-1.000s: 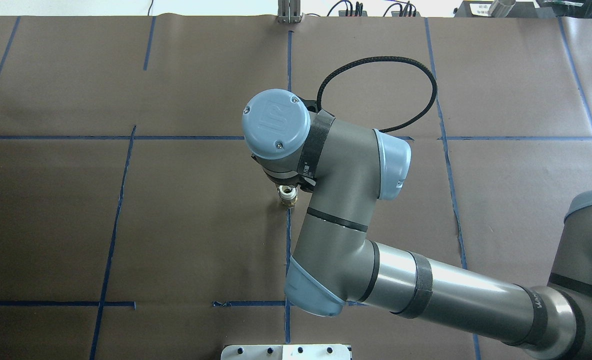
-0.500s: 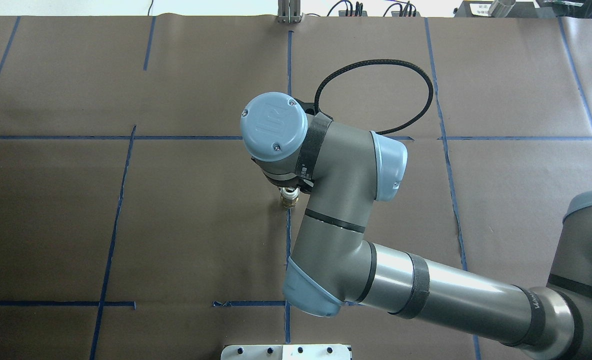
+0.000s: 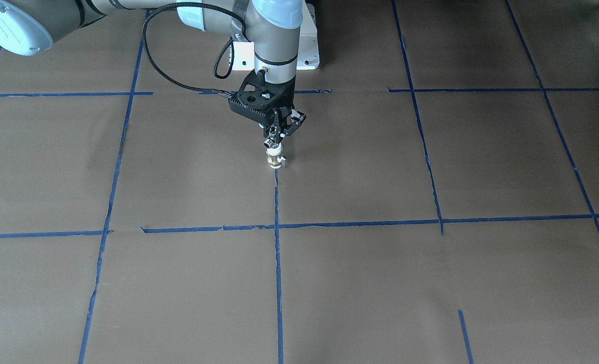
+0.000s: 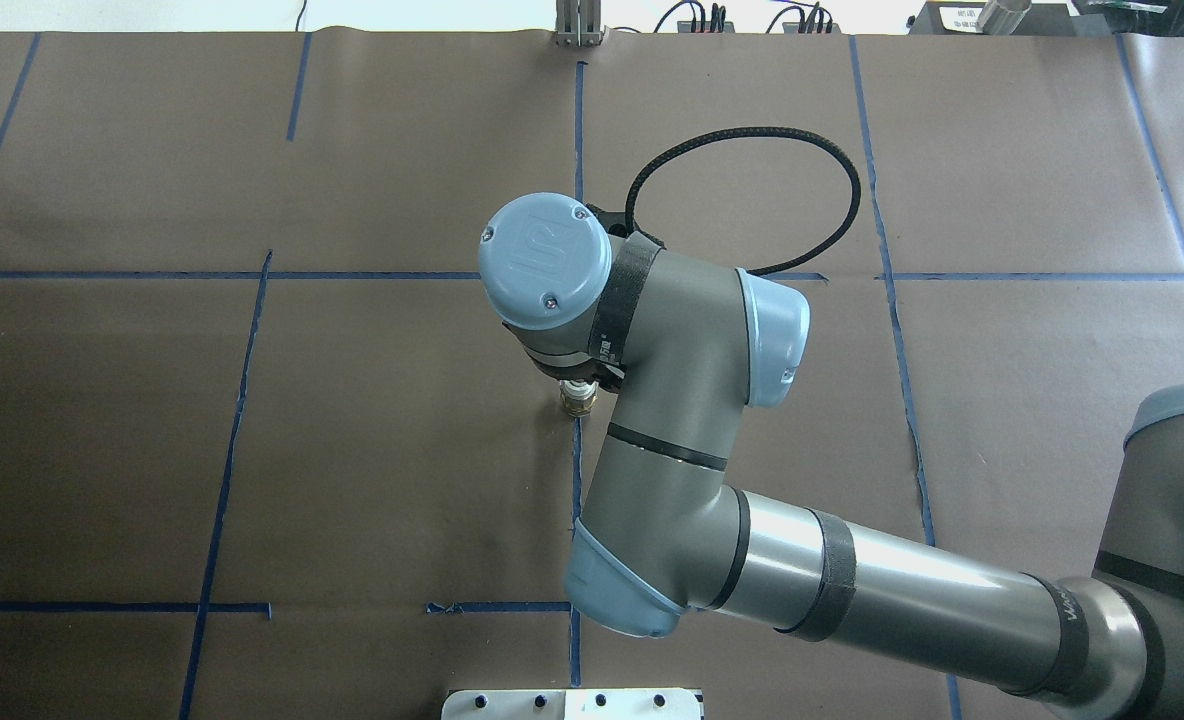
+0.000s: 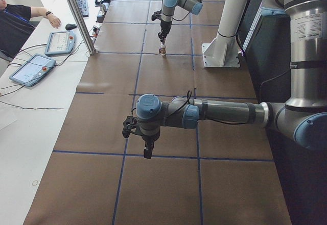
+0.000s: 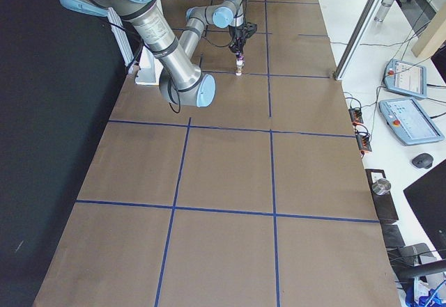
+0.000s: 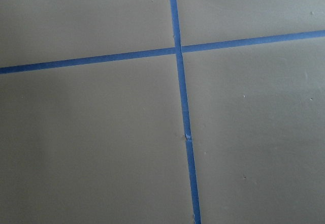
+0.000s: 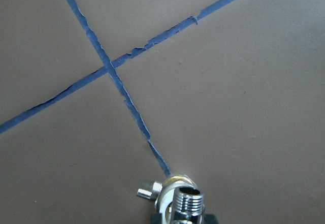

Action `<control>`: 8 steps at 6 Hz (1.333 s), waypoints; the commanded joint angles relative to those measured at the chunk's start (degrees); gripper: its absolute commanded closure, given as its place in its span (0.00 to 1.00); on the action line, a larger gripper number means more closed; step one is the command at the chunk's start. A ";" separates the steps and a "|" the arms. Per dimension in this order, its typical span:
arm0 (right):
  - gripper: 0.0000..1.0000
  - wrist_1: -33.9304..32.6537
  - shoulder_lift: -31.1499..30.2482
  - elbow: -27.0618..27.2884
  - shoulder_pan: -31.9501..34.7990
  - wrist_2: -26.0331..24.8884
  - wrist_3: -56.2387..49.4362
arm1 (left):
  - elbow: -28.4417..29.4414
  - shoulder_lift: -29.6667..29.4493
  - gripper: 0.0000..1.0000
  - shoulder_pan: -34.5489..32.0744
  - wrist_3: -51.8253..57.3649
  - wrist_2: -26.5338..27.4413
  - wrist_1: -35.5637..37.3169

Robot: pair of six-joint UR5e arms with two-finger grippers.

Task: Assemble PPR valve and pipe with both arms
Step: 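Lower the valve onto the fitting's top and press it down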

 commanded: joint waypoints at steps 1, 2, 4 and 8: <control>1.00 0.18 -0.23 -0.44 -0.34 0.09 -0.09 | 0.07 -0.09 0.00 0.00 0.00 0.00 0.00; 0.95 0.18 -0.23 -0.45 -0.26 0.09 -0.17 | 0.07 -0.09 0.00 0.00 0.00 0.00 0.00; 0.01 0.18 -0.23 -0.53 -0.25 0.09 -0.35 | -0.02 -0.09 0.00 0.00 0.00 0.00 0.00; 0.00 0.09 -0.05 -0.01 3.06 3.66 -7.42 | 0.85 -0.09 0.00 0.09 0.09 0.09 0.00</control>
